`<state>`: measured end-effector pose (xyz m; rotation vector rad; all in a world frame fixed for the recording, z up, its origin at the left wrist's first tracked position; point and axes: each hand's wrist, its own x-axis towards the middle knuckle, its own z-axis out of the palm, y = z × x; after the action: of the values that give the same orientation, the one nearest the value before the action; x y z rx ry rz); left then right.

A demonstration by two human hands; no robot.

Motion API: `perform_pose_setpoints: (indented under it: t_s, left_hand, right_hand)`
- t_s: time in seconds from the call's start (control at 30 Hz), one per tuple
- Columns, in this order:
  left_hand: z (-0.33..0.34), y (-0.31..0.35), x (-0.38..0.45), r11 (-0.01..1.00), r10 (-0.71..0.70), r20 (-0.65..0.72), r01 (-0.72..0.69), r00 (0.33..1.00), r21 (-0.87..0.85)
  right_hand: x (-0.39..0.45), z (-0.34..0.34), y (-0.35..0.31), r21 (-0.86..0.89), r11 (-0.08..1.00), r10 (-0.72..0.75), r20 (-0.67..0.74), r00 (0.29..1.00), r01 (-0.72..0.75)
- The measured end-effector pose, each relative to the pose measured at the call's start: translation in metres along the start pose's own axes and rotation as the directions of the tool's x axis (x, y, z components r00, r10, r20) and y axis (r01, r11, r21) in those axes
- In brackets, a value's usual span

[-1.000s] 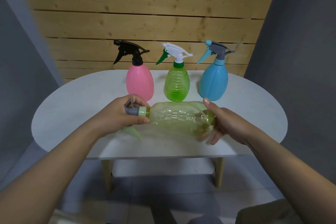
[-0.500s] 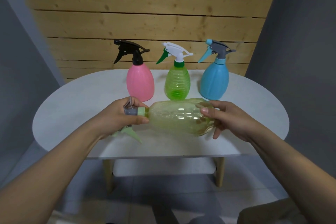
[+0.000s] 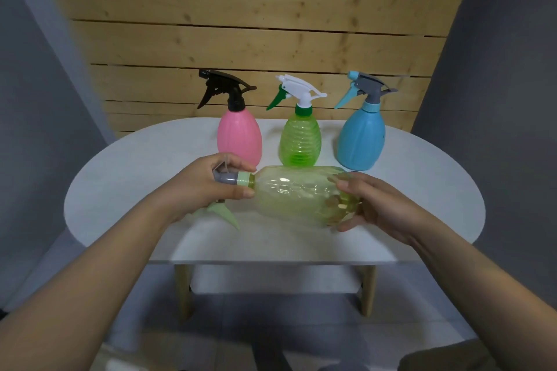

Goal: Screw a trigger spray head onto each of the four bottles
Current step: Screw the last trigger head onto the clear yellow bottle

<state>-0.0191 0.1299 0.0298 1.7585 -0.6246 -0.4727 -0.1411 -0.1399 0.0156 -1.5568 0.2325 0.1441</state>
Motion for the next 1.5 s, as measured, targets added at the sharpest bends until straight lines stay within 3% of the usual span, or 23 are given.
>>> perform_pose_setpoints:
  t_s: [0.07,0.17,0.23,0.37,0.5,0.6,0.7,0.93,1.13,1.5]
  left_hand:
    - [-0.011,0.006,-0.004,0.978,-0.013,0.050,0.023,0.999,-0.207]
    - [-0.019,0.015,-0.006,0.823,0.053,0.090,0.007,0.995,-0.568]
    - [-0.022,0.019,-0.012,0.764,0.057,0.093,0.016,0.994,-0.645]
    - [-0.003,0.021,-0.019,0.910,0.009,0.043,0.009,0.999,-0.414]
    - [-0.016,0.017,-0.029,0.958,-0.036,-0.205,-0.025,0.978,-0.286]
    - [-0.045,0.006,-0.031,0.971,-0.080,-0.370,-0.012,0.925,-0.239]
    - [-0.082,-0.013,-0.027,0.979,-0.100,-0.463,0.003,0.881,-0.206]
    - [-0.110,-0.051,0.004,0.993,-0.113,-0.471,0.078,0.875,-0.093]
    - [-0.106,-0.062,0.031,0.999,-0.019,-0.514,0.037,0.858,0.025]
    - [-0.103,-0.072,0.042,0.997,-0.028,-0.570,0.060,0.821,0.038]
  right_hand:
    - [0.003,0.003,-0.005,0.098,0.995,-0.004,-0.001,1.000,0.004]
    - [0.004,0.012,-0.008,0.311,0.950,-0.029,0.057,0.998,0.010]
    - [0.009,0.033,-0.011,0.414,0.910,-0.084,0.133,0.988,0.021]
    - [0.025,0.076,-0.013,0.459,0.886,-0.168,0.171,0.971,0.073]
    - [0.049,0.128,-0.016,0.105,0.981,-0.167,0.049,0.985,0.161]
    - [0.068,0.159,-0.022,-0.098,0.949,-0.287,0.121,0.950,0.299]
    - [0.100,0.190,-0.022,-0.167,0.932,-0.297,0.167,0.940,0.323]
    - [0.169,0.220,-0.002,-0.341,0.843,-0.426,0.051,0.903,0.416]
    - [0.198,0.225,0.016,-0.379,0.848,-0.437,-0.103,0.894,0.371]
    - [0.208,0.228,0.021,-0.440,0.812,-0.474,-0.117,0.873,0.383]
